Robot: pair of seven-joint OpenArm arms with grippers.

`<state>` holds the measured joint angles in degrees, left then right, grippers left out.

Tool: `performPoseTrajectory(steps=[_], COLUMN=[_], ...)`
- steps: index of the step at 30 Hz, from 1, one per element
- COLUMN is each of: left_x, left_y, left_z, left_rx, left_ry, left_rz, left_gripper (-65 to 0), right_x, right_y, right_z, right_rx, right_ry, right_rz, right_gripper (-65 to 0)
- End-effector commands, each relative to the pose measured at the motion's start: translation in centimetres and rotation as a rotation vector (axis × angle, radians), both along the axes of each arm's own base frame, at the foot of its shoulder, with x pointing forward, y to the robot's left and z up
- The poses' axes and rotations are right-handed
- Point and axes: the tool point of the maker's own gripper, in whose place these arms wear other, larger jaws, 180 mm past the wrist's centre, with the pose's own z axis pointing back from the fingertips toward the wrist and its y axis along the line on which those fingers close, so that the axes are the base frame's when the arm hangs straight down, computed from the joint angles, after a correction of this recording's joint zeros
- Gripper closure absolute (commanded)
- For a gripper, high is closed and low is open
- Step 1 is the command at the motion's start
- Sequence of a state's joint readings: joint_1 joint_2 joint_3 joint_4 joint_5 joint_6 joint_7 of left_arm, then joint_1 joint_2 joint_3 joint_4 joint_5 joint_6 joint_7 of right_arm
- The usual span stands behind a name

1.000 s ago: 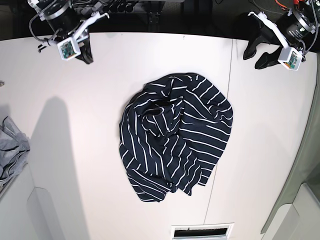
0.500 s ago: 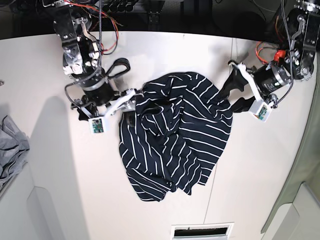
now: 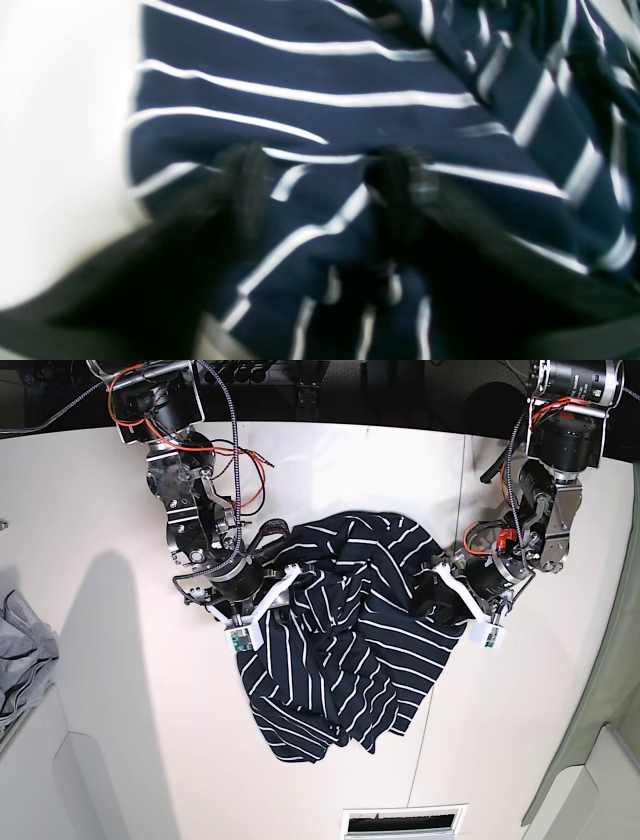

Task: Layout the t-shirt on the table in an organized manner, then fold the t-shirt properly
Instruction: 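Lift the shirt with both grippers and pull them apart to stretch it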

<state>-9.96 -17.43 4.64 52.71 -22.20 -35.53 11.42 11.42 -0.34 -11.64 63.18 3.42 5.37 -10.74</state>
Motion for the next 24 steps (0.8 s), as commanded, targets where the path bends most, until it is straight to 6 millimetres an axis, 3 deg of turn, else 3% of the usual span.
performPoseTrajectory(steps=[1, 2, 3, 5, 8, 14, 16, 19, 22, 24], left_x=[0.0, 0.1, 0.3, 1.1, 2.4, 3.6, 3.4, 2.6, 1.3, 0.4], left_y=[0.8, 0.9, 1.2, 2.1, 3.1, 3.7, 3.7, 3.1, 1.6, 0.4], left_z=[-0.1, 0.0, 0.3, 1.8, 5.9, 15.3, 17.6, 19.5, 20.6, 20.9], left_rx=[0.037, 0.039, 0.046, 0.049, 0.042, 0.118, 0.150, 0.196, 0.196, 0.185], left_ry=[0.014, 0.010, 0.001, -0.039, -0.115, -0.274, -0.302, -0.303, -0.301, -0.317], left_rz=[-0.009, -0.009, -0.010, -0.006, -0.043, -0.176, -0.208, -0.272, -0.334, -0.371], left_gripper=[-13.6, -4.3, 0.0, 0.0, 0.0, 0.0, 0.0, 0.0, 0.0, 0.0], right_x=[1.5, 1.8, 2.1, 2.8, 3.8, 5.5, 5.5, 5.3, 5.2, 4.9], right_y=[0.2, 0.2, 0.1, 0.1, -0.3, -3.7, -5.4, -8.2, -10.2, -10.6], right_z=[1.7, 2.0, 2.4, 3.3, 5.4, 12.9, 15.2, 17.0, 17.1, 16.7], right_rx=[0.015, 0.011, 0.003, -0.002, -0.042, -0.067, -0.081, -0.090, -0.068, -0.042], right_ry=[-0.065, -0.079, -0.090, -0.110, -0.156, -0.246, -0.263, -0.255, -0.235, -0.221], right_rz=[-0.004, -0.003, 0.001, 0.004, 0.008, -0.061, -0.086, -0.157, -0.215, -0.224], right_gripper=[-0.7, 0.0, 0.0, 0.0, 0.0, 0.0, 0.0, 0.0, 0.0, 0.0])
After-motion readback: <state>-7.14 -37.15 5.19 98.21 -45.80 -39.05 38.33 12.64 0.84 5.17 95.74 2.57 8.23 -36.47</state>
